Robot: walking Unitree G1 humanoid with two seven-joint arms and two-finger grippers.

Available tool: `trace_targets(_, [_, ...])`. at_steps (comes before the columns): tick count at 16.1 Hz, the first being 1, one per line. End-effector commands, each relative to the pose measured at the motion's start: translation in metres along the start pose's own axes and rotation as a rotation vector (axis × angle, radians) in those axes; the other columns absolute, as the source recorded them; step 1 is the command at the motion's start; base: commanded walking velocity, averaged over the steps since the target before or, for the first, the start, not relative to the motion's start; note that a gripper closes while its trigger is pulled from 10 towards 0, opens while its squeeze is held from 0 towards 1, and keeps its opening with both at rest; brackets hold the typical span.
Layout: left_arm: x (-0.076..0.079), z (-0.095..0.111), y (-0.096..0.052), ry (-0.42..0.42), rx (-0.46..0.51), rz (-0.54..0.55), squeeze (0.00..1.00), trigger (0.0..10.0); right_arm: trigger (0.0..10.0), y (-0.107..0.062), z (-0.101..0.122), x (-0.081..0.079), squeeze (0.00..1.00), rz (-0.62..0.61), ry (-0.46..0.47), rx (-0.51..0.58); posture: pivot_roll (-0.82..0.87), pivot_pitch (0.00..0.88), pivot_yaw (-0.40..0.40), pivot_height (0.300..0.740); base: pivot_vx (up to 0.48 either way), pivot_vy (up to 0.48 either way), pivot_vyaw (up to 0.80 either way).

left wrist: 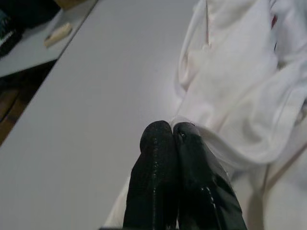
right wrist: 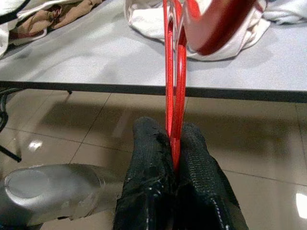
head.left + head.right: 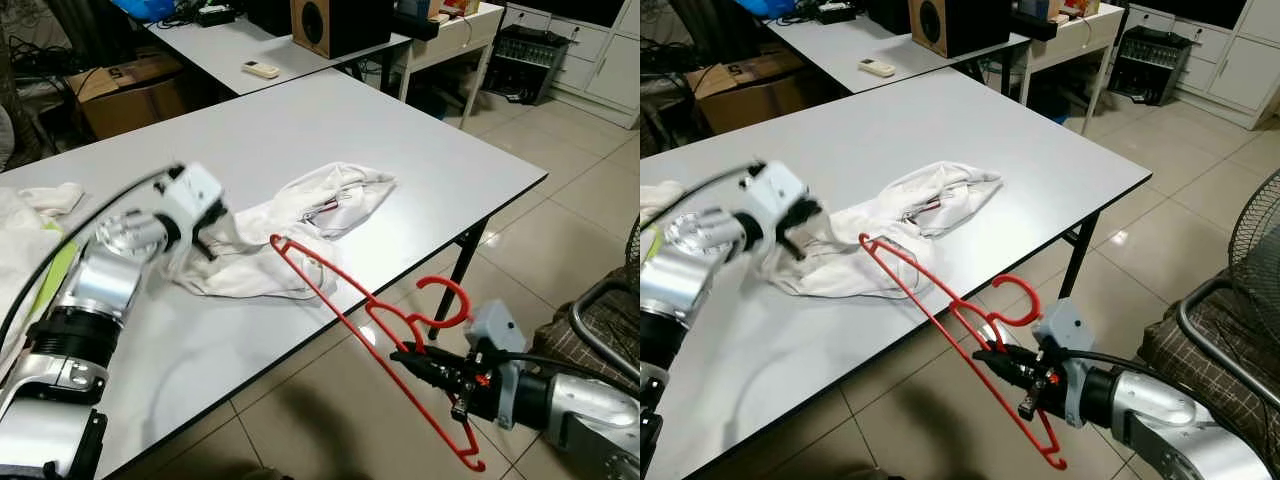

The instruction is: Hang hanger

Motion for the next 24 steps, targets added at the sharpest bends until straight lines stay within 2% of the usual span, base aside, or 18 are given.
trace_targets(1, [-0.008, 0.018, -0.009, 0.003, 0.046, 0.009, 0.0, 0.0, 10.0, 0.005, -0.005, 0.002, 0.0, 0.0, 0.011, -0.04, -0.06, 0.0, 0.058, 0.74, 0.0, 0.0, 0.0])
trace_targets(3, [-0.013, 0.037, -0.023, 0.017, 0.088, 0.01, 0.0, 0.0, 10.0, 0.011, -0.012, 0.005, 0.0, 0.011, 0.015, -0.093, -0.05, 0.0, 0.043, 0.74, 0.0, 0.0, 0.0])
trace_targets(4, [-0.013, 0.038, -0.024, 0.016, 0.093, 0.008, 0.0, 0.0, 10.0, 0.012, -0.012, 0.005, 0.0, 0.012, 0.014, -0.093, -0.05, 0.0, 0.041, 0.74, 0.0, 0.0, 0.0])
trace_targets(6, [-0.003, 0.061, -0.037, 0.007, 0.139, -0.057, 0.0, 0.0, 10.0, 0.019, -0.012, 0.014, 0.0, -0.002, 0.015, -0.103, -0.03, 0.0, 0.019, 0.74, 0.0, 0.0, 0.0])
trace_targets(8, [0.004, 0.069, -0.044, 0.003, 0.156, -0.105, 0.0, 0.0, 10.0, 0.024, -0.012, 0.019, 0.0, -0.018, 0.021, -0.108, -0.01, 0.0, 0.002, 0.74, 0.0, 0.0, 0.0])
trace_targets(10, [0.012, 0.081, -0.056, 0.002, 0.17, -0.147, 0.0, 0.0, 10.0, 0.03, -0.012, 0.028, 0.0, -0.045, 0.037, -0.116, 0.01, 0.0, -0.018, 0.74, 0.0, 0.0, 0.0])
trace_targets(11, [0.012, 0.089, -0.063, 0.003, 0.199, -0.138, 0.0, 0.0, 10.0, 0.032, -0.014, 0.034, 0.0, -0.063, 0.045, -0.128, 0.03, 0.0, -0.034, 0.74, 0.0, 0.0, 0.0])
trace_targets(15, [-0.006, 0.1, -0.075, 0.001, 0.24, -0.031, 0.0, 0.0, 10.0, 0.032, -0.021, 0.059, 0.0, -0.208, 0.114, -0.179, 0.04, 0.0, -0.041, 0.74, 0.0, 0.0, 0.0])
trace_targets(17, [-0.019, 0.103, -0.078, -0.01, 0.256, 0.049, 0.0, 0.0, 10.0, 0.026, -0.021, 0.087, 0.0, -0.361, 0.135, -0.183, 0.03, 0.0, -0.038, 0.74, 0.0, 0.0, 0.0])
trace_targets(18, [-0.025, 0.103, -0.077, 0.006, 0.262, 0.086, 0.0, 0.0, 10.0, 0.021, -0.01, 0.104, 0.0, -0.442, 0.122, -0.131, 0.03, 0.0, -0.038, 0.74, 0.0, 0.0, 0.0])
trace_targets(19, [-0.034, 0.107, -0.077, 0.004, 0.295, 0.142, 0.0, 0.0, 10.0, 0.013, 0.016, 0.125, 0.0, -0.553, 0.07, -0.005, 0.02, 0.0, -0.033, 0.74, 0.0, 0.0, 0.0])
trace_targets(20, [-0.04, 0.114, -0.08, 0.014, 0.341, 0.19, 0.0, 0.0, 10.0, 0.005, 0.04, 0.137, 0.0, -0.617, 0.031, 0.109, 0.02, 0.0, -0.033, 0.74, 0.0, 0.0, 0.0])
trace_targets(22, [-0.052, 0.14, -0.091, 0.02, 0.495, 0.267, 0.0, 0.0, 10.0, -0.013, 0.09, 0.145, 0.0, -0.634, 0.019, 0.348, 0.01, 0.0, -0.031, 0.74, 0.0, 0.0, 0.0])
trace_targets(23, [-0.049, 0.137, -0.089, -0.013, 0.489, 0.236, 0.0, 0.0, 10.0, -0.01, 0.087, 0.135, 0.0, -0.56, 0.025, 0.316, 0.01, 0.0, -0.031, 0.74, 0.0, 0.0, 0.0])
trace_targets(24, [-0.037, 0.121, -0.08, 0.009, 0.42, 0.182, 0.0, 0.0, 10.0, 0.002, 0.063, 0.122, 0.0, -0.486, 0.022, 0.198, 0.0, 0.0, -0.029, 0.74, 0.0, 0.0, 0.0])
Point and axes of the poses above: a point about 5 cm out from each wrist's last joint towards the gripper, its own y axis pointing out of the wrist towards the gripper, its own z axis along the axis of the wrist's last joint, x = y × z, the point moved 2 cm from there along y, pointing out of the wrist towards the gripper, and after that the axes turned 10 degrees about -y, right-handed, at the moved point
